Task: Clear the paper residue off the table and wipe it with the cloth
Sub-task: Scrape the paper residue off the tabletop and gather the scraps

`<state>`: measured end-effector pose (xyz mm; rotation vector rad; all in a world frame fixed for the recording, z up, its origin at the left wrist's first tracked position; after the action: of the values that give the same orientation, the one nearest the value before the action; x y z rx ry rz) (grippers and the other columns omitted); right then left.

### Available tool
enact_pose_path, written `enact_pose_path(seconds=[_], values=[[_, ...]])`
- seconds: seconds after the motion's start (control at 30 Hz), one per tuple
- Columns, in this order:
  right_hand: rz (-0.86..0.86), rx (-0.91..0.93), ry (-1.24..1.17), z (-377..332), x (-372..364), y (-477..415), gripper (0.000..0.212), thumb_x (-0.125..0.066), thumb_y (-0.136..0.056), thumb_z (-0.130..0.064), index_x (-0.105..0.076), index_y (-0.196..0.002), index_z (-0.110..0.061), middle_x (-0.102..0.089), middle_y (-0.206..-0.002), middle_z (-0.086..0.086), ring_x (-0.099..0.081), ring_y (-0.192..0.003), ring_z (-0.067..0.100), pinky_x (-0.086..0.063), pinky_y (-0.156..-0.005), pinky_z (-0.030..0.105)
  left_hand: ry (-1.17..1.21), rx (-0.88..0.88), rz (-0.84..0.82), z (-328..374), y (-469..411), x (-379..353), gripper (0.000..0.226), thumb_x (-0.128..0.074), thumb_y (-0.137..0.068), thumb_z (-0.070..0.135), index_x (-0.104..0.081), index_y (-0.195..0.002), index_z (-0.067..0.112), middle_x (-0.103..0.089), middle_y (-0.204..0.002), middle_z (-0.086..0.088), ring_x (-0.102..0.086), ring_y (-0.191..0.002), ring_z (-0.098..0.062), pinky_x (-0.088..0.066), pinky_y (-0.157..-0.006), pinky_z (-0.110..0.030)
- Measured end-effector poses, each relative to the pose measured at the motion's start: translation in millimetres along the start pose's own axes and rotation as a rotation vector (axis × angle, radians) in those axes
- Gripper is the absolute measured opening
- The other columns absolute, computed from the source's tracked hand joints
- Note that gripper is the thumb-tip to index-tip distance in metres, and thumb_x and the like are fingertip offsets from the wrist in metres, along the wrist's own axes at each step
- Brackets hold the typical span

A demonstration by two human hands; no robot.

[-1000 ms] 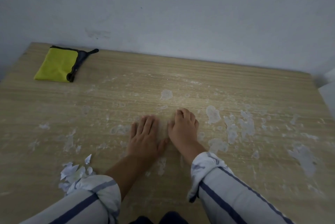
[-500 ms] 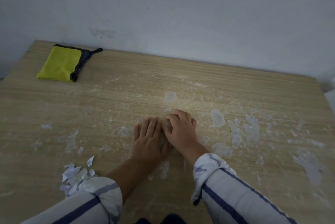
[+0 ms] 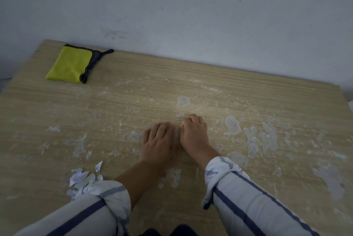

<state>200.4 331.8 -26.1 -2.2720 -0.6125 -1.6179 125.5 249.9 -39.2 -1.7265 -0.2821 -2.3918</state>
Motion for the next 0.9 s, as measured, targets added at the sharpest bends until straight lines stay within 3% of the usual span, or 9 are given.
enact_pose_path(seconds=[0.13,0.27,0.33,0.43,0.53,0.6,0.73,0.9], values=[[0.021,-0.071,-0.135,10,1,2,0.015,-0.045,-0.090,-0.008,-0.059,-0.093,-0.002,-0.053,-0.111,0.016,-0.045,-0.102,0.031,-0.033,-0.088,0.039,0.085,0.051,0.021,1,-18,11,0.037,-0.037,-0.095,0.040,-0.050,-0.128,0.030,-0.043,-0.136,0.005,-0.033,-0.126,-0.020,-0.024,-0.103,-0.035],[0.039,-0.126,-0.275,18,5,4,0.013,-0.046,-0.089,-0.008,-0.055,-0.079,-0.005,-0.054,-0.098,0.015,-0.047,-0.092,0.028,-0.040,-0.084,0.041,0.126,0.044,0.005,12,-35,12,0.032,-0.039,-0.096,0.038,-0.055,-0.123,0.035,-0.050,-0.124,0.004,-0.039,-0.116,-0.022,-0.028,-0.095,-0.034],[0.046,-0.163,-0.388,24,11,7,0.015,-0.047,-0.089,-0.009,-0.050,-0.074,-0.011,-0.051,-0.092,0.011,-0.047,-0.087,0.024,-0.042,-0.079,0.037,0.152,0.047,-0.040,17,-41,8,0.032,-0.037,-0.097,0.037,-0.056,-0.122,0.034,-0.053,-0.122,0.004,-0.041,-0.116,-0.021,-0.031,-0.095,-0.035],[-0.014,-0.277,-0.592,32,11,16,0.020,-0.048,-0.091,-0.011,-0.046,-0.071,-0.015,-0.047,-0.087,0.003,-0.048,-0.080,0.018,-0.037,-0.063,0.021,0.319,0.099,-0.075,21,-43,10,0.027,-0.043,-0.095,0.033,-0.063,-0.112,0.028,-0.060,-0.113,0.004,-0.048,-0.109,-0.019,-0.038,-0.092,-0.034],[-0.037,-0.363,-0.778,31,7,27,0.019,-0.049,-0.092,-0.017,-0.053,-0.073,-0.013,-0.057,-0.085,0.010,-0.055,-0.076,0.022,-0.045,-0.064,0.029,0.538,0.141,-0.104,18,-37,15,0.017,-0.055,-0.090,0.029,-0.068,-0.099,0.023,-0.067,-0.097,0.006,-0.061,-0.091,-0.013,-0.049,-0.079,-0.030],[-0.063,-0.411,-0.892,23,3,35,0.019,-0.050,-0.091,-0.020,-0.057,-0.075,-0.012,-0.061,-0.081,0.010,-0.056,-0.072,0.021,-0.047,-0.066,0.036,0.600,0.175,-0.134,6,-30,21,0.011,-0.059,-0.088,0.032,-0.065,-0.094,0.025,-0.066,-0.091,0.010,-0.060,-0.085,-0.007,-0.048,-0.073,-0.026],[-0.152,-0.458,-1.147,-9,-14,51,0.019,-0.054,-0.091,-0.020,-0.061,-0.074,-0.016,-0.061,-0.073,0.004,-0.054,-0.071,0.016,-0.044,-0.069,0.032,0.564,0.168,-0.134,-30,-10,42,0.007,-0.065,-0.085,0.025,-0.064,-0.092,0.022,-0.062,-0.088,0.010,-0.057,-0.081,-0.008,-0.041,-0.069,-0.023],[-0.256,-0.415,-1.139,-69,-33,68,0.018,-0.053,-0.092,-0.014,-0.061,-0.077,-0.012,-0.060,-0.071,0.002,-0.053,-0.067,0.012,-0.043,-0.067,0.027,0.516,0.219,-0.063,-102,25,67,0.013,-0.064,-0.083,0.015,-0.065,-0.094,0.021,-0.060,-0.089,0.007,-0.057,-0.081,-0.012,-0.039,-0.072,-0.023]])
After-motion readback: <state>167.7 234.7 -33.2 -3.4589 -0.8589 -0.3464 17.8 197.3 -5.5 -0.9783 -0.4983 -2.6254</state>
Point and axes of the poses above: each hand's wrist, its own y-axis away from the middle knuckle, its own x-axis out of the back of the hand, z = x × y, the point moved 10 cm from there along -y, towards the middle knuckle
